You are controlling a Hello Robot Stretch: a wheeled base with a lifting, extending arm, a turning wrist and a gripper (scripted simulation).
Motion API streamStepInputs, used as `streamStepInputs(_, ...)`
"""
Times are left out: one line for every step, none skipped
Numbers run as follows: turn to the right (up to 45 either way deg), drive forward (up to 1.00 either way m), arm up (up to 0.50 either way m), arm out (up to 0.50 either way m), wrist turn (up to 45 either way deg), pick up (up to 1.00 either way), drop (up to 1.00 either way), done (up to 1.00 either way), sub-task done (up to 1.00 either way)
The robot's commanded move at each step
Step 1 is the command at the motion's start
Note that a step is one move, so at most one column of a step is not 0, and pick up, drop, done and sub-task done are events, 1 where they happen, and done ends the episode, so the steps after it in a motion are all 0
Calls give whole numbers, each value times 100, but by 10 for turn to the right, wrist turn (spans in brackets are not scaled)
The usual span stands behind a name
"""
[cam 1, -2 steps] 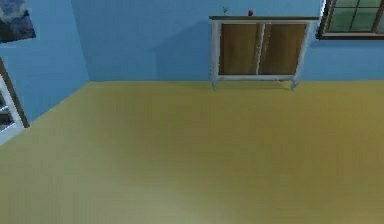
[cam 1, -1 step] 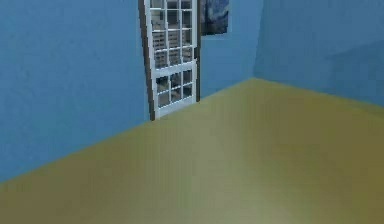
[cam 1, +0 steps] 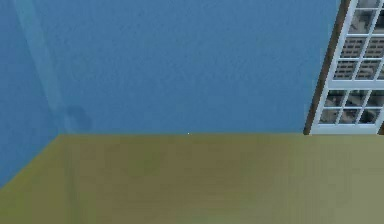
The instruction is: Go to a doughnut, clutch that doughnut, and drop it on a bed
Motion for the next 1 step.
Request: streamStepInputs(0, 15, 0, 0, 0, 0, 0, 0, 0)
